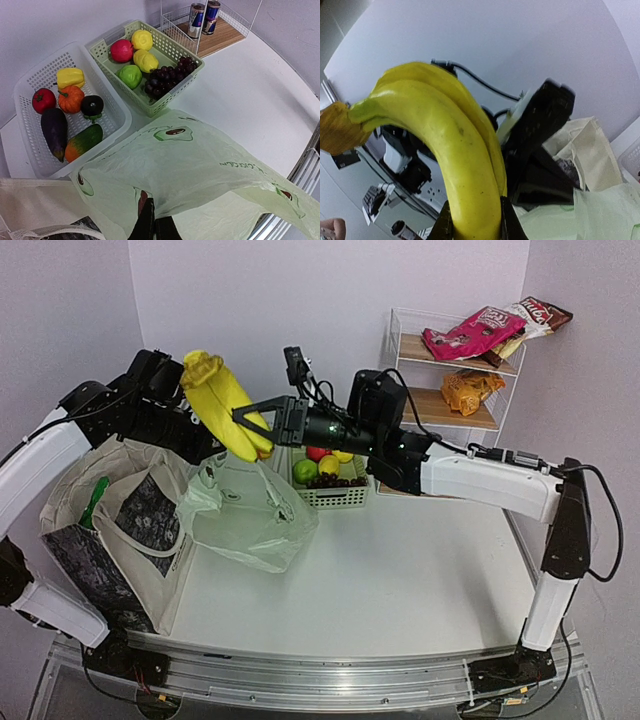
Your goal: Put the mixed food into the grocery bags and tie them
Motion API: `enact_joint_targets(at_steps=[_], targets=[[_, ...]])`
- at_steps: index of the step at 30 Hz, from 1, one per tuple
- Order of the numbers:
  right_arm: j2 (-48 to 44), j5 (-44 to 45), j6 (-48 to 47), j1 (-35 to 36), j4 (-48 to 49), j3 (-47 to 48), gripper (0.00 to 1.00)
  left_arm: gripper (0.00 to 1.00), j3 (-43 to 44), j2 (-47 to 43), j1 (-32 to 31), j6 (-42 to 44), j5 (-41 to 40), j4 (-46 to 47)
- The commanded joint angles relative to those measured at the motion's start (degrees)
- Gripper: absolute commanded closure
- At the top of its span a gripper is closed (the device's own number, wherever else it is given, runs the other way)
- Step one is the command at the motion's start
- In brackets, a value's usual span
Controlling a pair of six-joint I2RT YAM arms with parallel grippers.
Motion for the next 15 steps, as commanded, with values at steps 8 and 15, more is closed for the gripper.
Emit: enact_joint_targets(at_steps=[8,15], targets=[[-9.5,10.1,-25.8,11.8,-36.7,-8.9,1.00,1.00,3.4,2.4,-0.5,-0.7,4.5,2.7],[-9.3,23.4,-24.4,13.5,-47.4,-9.8,1.00,1.00,2.8,1.8,-0.5,0.6,6.1,2.4]])
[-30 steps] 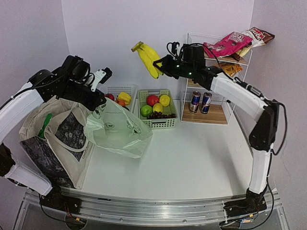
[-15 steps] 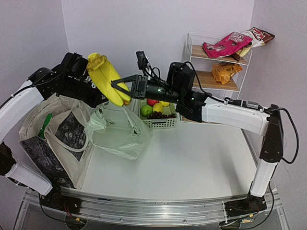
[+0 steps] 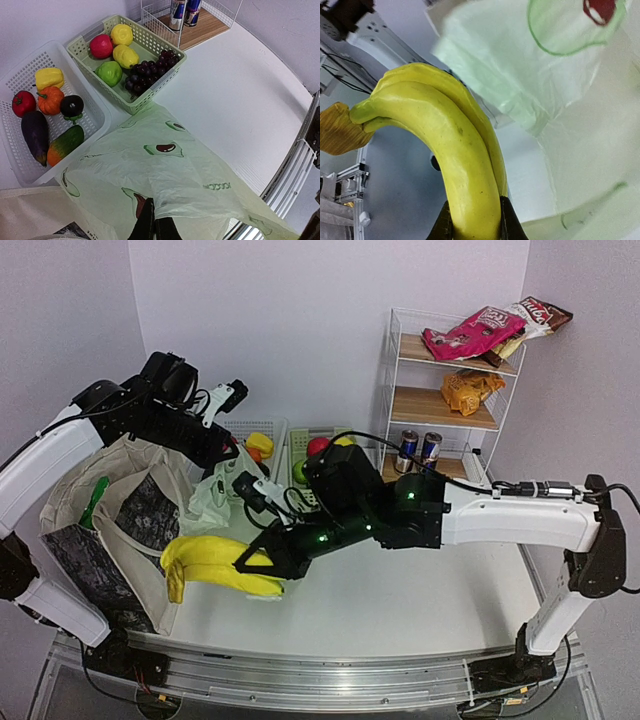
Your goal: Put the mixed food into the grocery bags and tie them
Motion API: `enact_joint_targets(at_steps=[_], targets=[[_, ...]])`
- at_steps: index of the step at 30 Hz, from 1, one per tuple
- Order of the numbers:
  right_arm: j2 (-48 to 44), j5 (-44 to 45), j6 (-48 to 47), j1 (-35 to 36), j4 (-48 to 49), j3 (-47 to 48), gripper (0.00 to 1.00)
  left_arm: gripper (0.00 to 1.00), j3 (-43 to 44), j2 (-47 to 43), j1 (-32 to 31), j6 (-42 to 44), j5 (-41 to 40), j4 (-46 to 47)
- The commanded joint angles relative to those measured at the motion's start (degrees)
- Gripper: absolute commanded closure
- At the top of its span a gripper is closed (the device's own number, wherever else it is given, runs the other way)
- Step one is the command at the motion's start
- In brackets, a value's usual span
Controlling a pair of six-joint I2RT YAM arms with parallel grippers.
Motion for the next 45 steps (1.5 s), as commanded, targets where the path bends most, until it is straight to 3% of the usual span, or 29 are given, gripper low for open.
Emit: enact_joint_targets(at_steps=[1,7,16,23,28,34,40,41,43,45], targets=[[-1.1,12.4,-0.3,-1.5,-8.1,-0.8,1.00,1.00,1.7,-1.3,-0.2,0.8,2.0,2.2],[1.0,26.7,1.7,-1.5,-19.6,3.8,1.00,1.00,-1.7,-3.7,-0.2,7.9,4.3,3.3],[1.8,33.5,2.3,-2.5,-32.1,5.4,1.00,1.00,-6.1,-6.6,-0.2,18.8,8.7,4.5],[0.2,37.8,3.7,-4.8,-34.7,5.4,1.00,1.00,-9.0,-7.5,-0.2,24.6,7.6,5.4],[6.5,42.8,8.6,-5.2,-34.7,13.1,1.00,1.00,-7.6,-5.9,-1.4,19.8,14.1,3.3],[13.9,40.1,11.5,-5.2,-33.8,25.9,1.00,1.00,-4.5,-2.5,-1.4,7.6,27.0,2.3],[16.3,36.5,11.5,-5.2,-27.1,27.0,0.99,1.00,-0.6,0.5,1.2,1.1,33.6,1.8],[17.0,36.0,10.6,-5.2,-27.0,27.1,0.91,1.00,0.0,0.7,2.4,0.6,34.9,1.5],[18.4,33.4,8.9,-5.4,-27.1,27.1,0.60,1.00,1.0,1.1,5.7,-0.2,37.2,0.2],[18.6,29.4,7.1,-5.6,-27.1,27.3,0.41,1.00,2.1,1.8,8.6,-0.1,37.1,-1.9]])
